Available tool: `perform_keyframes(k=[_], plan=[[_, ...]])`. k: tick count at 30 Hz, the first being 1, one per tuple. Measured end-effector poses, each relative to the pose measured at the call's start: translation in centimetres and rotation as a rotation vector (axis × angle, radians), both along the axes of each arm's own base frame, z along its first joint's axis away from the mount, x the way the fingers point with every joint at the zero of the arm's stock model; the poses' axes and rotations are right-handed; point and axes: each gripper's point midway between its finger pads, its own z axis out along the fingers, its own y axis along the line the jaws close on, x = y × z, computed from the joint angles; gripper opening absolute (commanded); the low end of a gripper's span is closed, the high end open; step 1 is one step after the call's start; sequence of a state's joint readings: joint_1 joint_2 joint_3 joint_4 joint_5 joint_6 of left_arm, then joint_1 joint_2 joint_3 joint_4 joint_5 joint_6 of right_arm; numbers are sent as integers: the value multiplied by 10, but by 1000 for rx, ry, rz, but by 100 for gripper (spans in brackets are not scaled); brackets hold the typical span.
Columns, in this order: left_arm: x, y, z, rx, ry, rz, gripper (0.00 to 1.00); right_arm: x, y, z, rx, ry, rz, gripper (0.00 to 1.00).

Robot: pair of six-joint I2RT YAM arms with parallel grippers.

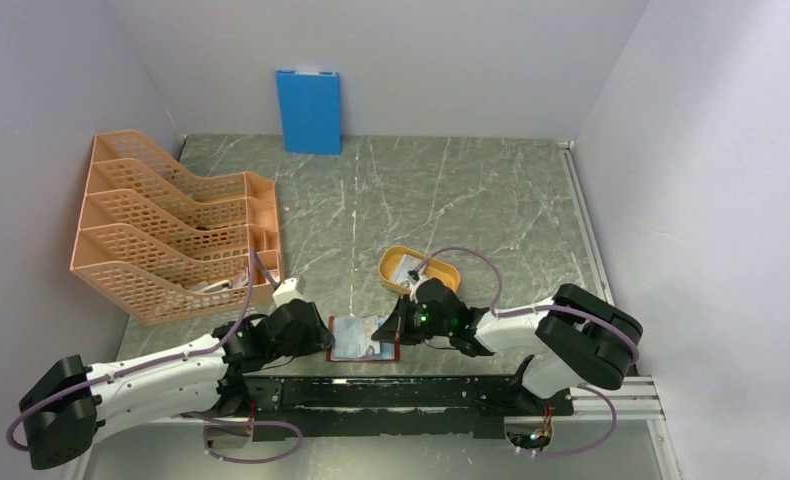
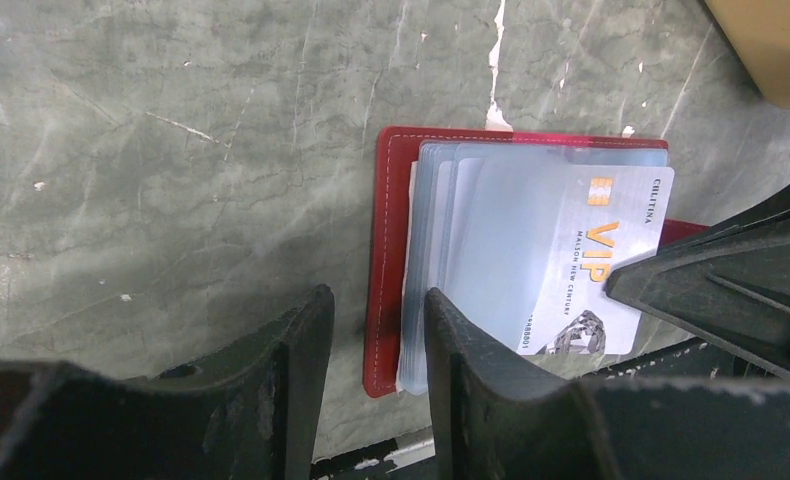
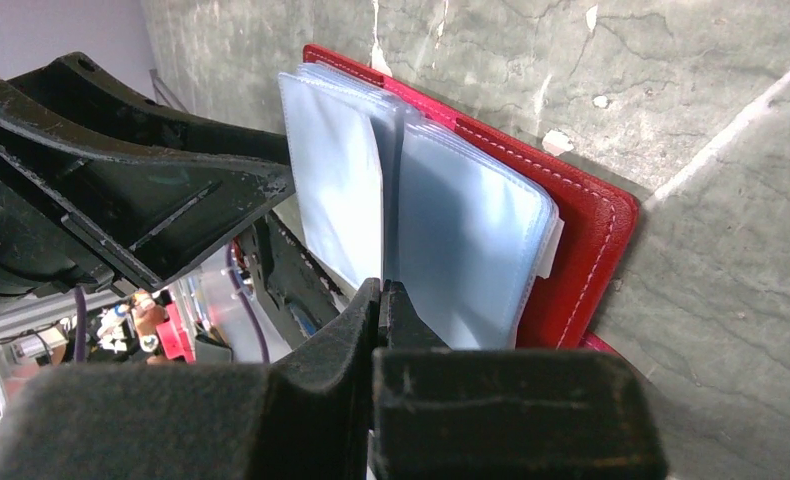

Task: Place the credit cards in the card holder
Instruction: Insert the credit card into the card holder.

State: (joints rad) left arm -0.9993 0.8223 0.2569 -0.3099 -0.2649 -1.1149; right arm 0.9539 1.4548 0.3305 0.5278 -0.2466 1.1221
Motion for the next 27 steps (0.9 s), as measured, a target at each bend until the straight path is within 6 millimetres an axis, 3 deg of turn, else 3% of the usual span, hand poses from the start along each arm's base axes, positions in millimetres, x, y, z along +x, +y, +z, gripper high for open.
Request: perform_keyframes(k=[27], plan=[[-2,1,-1,2,6,-2,44,3,-2,-2,2,-1,-28,0]])
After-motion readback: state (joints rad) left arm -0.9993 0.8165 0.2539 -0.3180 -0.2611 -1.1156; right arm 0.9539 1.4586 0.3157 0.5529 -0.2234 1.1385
